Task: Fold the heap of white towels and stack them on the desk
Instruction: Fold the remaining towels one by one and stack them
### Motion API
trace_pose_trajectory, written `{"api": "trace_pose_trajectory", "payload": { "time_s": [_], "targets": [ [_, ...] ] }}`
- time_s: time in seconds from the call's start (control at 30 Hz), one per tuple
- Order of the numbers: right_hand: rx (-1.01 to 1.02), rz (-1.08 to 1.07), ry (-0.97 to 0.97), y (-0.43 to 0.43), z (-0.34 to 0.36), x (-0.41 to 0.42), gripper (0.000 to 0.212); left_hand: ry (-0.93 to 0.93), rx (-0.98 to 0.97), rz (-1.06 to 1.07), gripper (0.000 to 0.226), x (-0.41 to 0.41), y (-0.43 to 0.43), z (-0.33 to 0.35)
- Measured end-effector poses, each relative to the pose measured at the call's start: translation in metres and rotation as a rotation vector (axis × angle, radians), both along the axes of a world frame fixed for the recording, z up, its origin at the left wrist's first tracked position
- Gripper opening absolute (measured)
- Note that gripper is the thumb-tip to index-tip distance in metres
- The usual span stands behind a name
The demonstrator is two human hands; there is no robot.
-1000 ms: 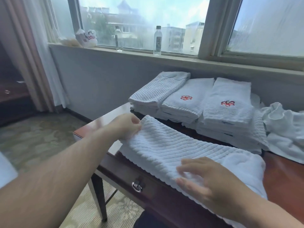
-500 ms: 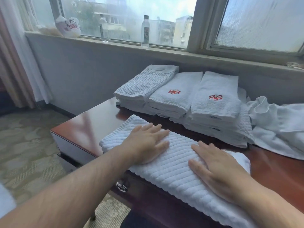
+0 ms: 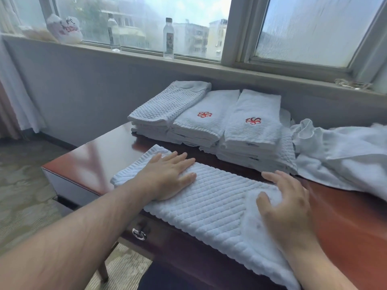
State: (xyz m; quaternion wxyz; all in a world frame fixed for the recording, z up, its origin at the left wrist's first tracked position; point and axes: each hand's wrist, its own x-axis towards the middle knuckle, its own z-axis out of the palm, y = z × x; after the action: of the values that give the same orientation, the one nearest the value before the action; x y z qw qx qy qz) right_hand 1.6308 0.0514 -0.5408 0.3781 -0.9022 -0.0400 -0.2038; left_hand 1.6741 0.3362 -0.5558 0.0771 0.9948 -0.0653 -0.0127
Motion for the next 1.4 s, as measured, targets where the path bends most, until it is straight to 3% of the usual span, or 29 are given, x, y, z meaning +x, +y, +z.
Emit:
{"api": "trace_pose_trajectory", "payload": {
  "time_s": [0.1,0.2,0.27,0.4,0.47,0.63,0.7,0.8,0.9,1.0,1.1,1.2,1.4],
  "targets": [
    [0.343,-0.141,0.208,-0.015,0.003,-0.019,0.041,-0.001,0.021,-0.013,0.068,0.0,0.0,-0.001],
    [0.984,-0.047,0.364,-0.03,0.008,-0.04,0.009,-0.001,0.029,-0.012,0.07,0.001,0.001,-0.002],
    [1.277,-0.027,0.446,-0.041,0.012,-0.053,0.007,0.001,0.032,-0.01,0.07,0.001,0.0,-0.003],
    [1.577,0.14,0.773,-0.038,0.013,-0.082,0.063,0.004,0.037,0.006,0.07,-0.002,-0.004,-0.001],
    [1.67,0.194,0.729,-0.02,0.004,-0.094,0.07,0.002,0.033,0.017,0.07,-0.006,-0.009,-0.001],
    [1.53,0.246,0.628,0.034,-0.016,-0.112,0.119,0.01,0.013,0.066,0.07,-0.022,-0.026,0.0],
    [1.472,0.279,0.628,0.047,-0.014,-0.11,0.106,0.023,0.008,0.101,0.071,-0.03,-0.035,-0.002],
    [1.403,0.293,0.627,0.055,-0.008,-0.099,0.061,0.048,-0.016,0.149,0.073,-0.043,-0.05,-0.002],
    [1.297,0.162,0.541,0.058,-0.003,-0.079,0.028,0.062,-0.071,0.187,0.078,-0.061,-0.064,-0.005],
    [1.231,-0.017,0.421,0.052,0.0,-0.061,0.022,0.101,-0.082,0.203,0.083,-0.077,-0.076,-0.006],
    [1.227,-0.074,0.369,0.041,-0.004,-0.058,0.026,0.084,-0.077,0.175,0.074,-0.081,-0.077,0.004],
    [1.195,-0.059,0.245,0.03,-0.007,-0.059,0.029,-0.019,-0.087,0.12,0.063,-0.069,-0.066,0.016],
    [0.969,0.148,-0.009,0.004,0.015,-0.045,0.028,0.123,-0.335,0.028,0.075,-0.046,-0.047,0.027]
  ]
}}
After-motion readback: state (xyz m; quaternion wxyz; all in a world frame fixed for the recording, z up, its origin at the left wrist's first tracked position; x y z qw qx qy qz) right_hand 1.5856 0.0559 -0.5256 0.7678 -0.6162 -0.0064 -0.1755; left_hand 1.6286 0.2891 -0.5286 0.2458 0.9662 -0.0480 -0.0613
